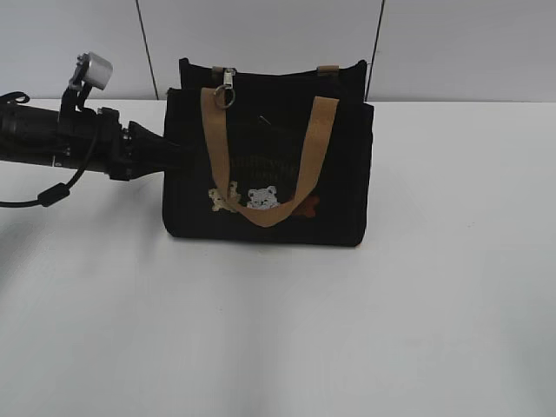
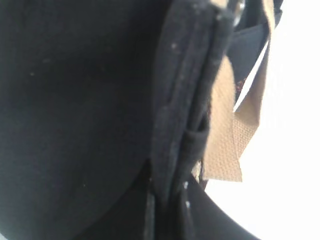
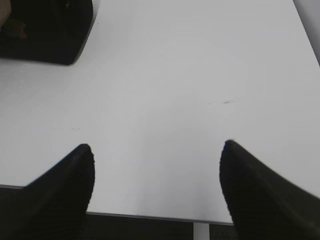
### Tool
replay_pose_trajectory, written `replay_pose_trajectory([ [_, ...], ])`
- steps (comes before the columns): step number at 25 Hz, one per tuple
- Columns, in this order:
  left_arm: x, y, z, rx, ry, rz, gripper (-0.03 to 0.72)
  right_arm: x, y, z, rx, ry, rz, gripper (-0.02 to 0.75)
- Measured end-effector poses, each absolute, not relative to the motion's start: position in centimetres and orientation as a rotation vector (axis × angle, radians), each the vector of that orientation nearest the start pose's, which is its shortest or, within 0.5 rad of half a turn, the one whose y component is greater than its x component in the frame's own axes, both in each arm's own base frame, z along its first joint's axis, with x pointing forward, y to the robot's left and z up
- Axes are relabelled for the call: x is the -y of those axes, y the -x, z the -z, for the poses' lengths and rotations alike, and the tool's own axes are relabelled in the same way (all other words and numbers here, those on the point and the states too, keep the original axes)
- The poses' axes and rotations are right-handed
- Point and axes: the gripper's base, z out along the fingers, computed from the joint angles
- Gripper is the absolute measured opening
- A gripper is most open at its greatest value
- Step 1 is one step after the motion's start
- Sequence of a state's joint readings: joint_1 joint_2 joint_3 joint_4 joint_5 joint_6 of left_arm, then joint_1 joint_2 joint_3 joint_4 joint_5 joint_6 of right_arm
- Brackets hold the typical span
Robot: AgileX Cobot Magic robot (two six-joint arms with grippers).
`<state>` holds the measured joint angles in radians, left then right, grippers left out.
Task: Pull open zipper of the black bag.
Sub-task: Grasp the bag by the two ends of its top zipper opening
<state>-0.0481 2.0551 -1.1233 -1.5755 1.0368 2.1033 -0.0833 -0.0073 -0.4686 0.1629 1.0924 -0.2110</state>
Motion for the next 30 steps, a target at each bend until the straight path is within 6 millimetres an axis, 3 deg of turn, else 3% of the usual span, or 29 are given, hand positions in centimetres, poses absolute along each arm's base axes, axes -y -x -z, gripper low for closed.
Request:
replay_pose_trajectory([
  [14,9.9,-37.2,-15.0,-1.803,-1.019,1.000,0.028,-1.4,0.3,-26.7,-2.084,0.142,-0.021,0.589],
  [18,9.9,-37.2,-15.0,-1.796,-1.022,1.011,0.028,-1.9,0.1,-26.9,-2.074,0.142,-0.100,0.589],
  [23,9.9,-37.1,-15.1,-1.793,-1.024,1.017,0.028,-3.2,-2.7,-27.6,-2.135,0.325,-0.260,0.589],
  [30,9.9,-37.1,-15.1,-1.793,-1.024,1.017,0.028,-4.6,-8.8,-29.1,-2.092,0.652,-0.458,0.589],
])
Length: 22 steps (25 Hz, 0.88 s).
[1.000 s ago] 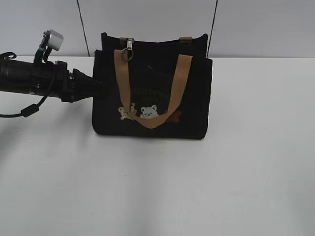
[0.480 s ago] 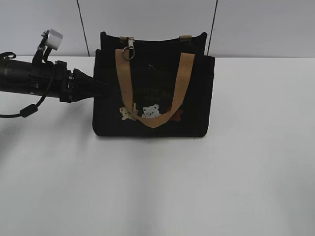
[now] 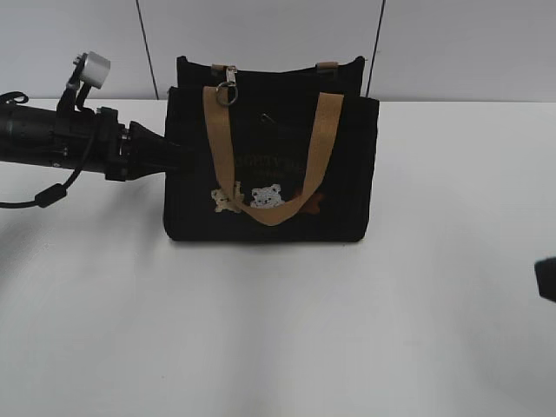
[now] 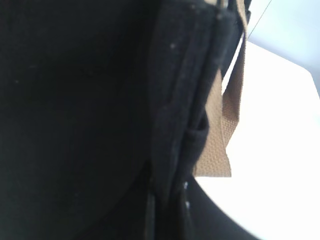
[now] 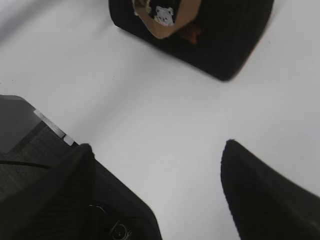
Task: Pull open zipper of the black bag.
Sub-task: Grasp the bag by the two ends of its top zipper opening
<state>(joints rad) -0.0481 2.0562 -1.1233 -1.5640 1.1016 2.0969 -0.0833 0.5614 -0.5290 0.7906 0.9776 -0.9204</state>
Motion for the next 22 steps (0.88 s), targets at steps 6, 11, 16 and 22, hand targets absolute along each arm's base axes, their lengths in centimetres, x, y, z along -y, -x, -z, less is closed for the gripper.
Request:
replay_pose_trajectory([
  [6,9.9,-37.1,-15.1,-1.793,-1.024,1.017,0.028,-5.6,-13.7,-30.8,-2.005,0.790,-0.539,0.589],
  [11,9.9,-37.1,-15.1,-1.793,-1.024,1.017,0.028,-7.5,-18.7,-30.8,-2.001,0.919,-0.632,0.589],
  [16,9.9,-37.1,-15.1,-1.793,-1.026,1.018,0.028,-10.5,-23.2,-30.7,-1.958,1.032,-0.668,0.589],
  [22,9.9,-37.1,-15.1,-1.792,-1.026,1.019,0.028,-15.0,-28.7,-28.7,-1.947,1.110,-0.766,0.589],
])
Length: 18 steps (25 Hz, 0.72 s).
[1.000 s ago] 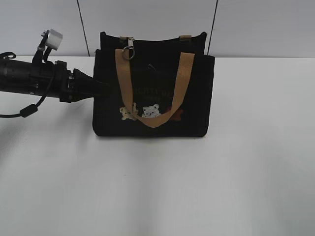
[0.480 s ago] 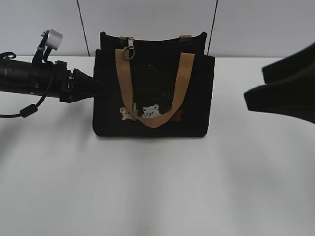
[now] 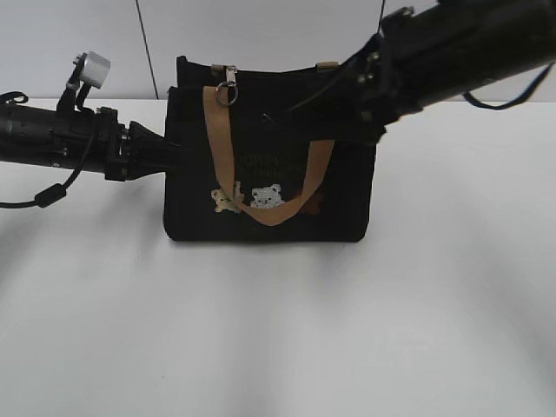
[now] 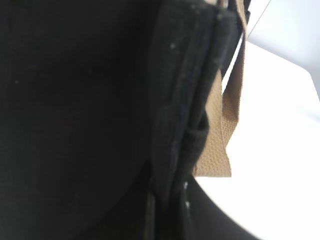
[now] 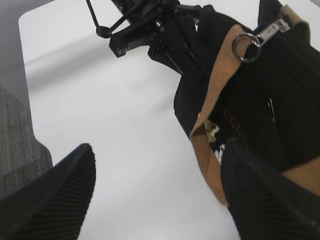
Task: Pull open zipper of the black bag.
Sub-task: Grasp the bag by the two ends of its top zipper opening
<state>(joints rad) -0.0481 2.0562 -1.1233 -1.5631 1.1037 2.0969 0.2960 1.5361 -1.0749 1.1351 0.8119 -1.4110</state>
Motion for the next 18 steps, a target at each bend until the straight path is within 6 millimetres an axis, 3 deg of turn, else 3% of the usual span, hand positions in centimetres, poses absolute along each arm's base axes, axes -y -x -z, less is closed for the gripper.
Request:
replay_pose_trajectory([
  [9,9.9,-37.1,-15.1,-1.791,-1.026,1.020,0.028,-20.6,-34.6,-25.6,-1.909,1.109,-0.838,0.589],
  [18,9.9,-37.1,-15.1,-1.791,-1.026,1.020,0.028,-22.2,-37.4,-23.4,-1.929,1.062,-0.845,0.589],
])
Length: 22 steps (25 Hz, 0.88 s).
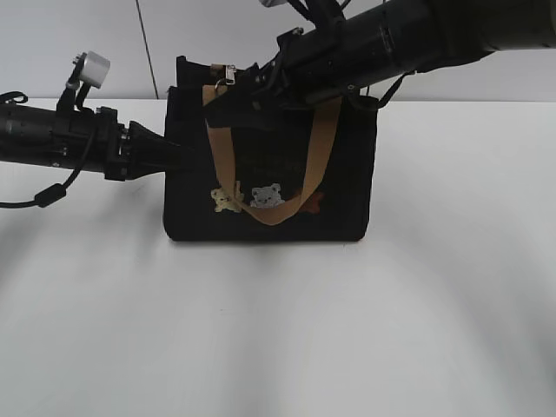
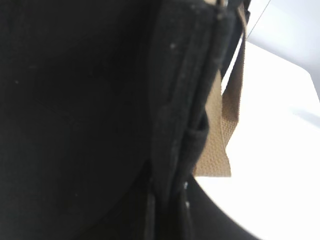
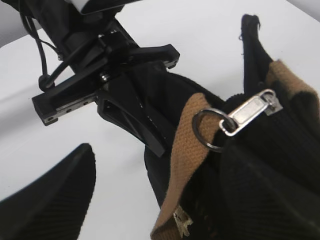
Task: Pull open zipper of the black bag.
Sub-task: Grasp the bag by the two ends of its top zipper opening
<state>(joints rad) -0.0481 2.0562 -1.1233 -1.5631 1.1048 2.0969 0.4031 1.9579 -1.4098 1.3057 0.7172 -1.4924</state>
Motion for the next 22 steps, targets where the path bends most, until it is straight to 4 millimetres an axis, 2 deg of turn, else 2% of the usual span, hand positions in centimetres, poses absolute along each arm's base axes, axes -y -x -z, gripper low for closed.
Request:
replay_pose_trajectory([
  [12,9.9,-37.1,-15.1,-1.793,-1.023,1.020,0.027,-22.0,-38.1,-23.1,-1.947,1.000,-0.779,0.589],
  [15,9.9,-37.1,-15.1,-1.795,-1.022,1.019,0.027,-22.1,-38.3,-22.4,-1.963,0.975,-0.799,0.586],
  [22,9.9,-37.1,-15.1,-1.796,-1.020,1.018,0.027,-22.3,-38.6,-21.5,-1.985,0.949,-0.824,0.497],
])
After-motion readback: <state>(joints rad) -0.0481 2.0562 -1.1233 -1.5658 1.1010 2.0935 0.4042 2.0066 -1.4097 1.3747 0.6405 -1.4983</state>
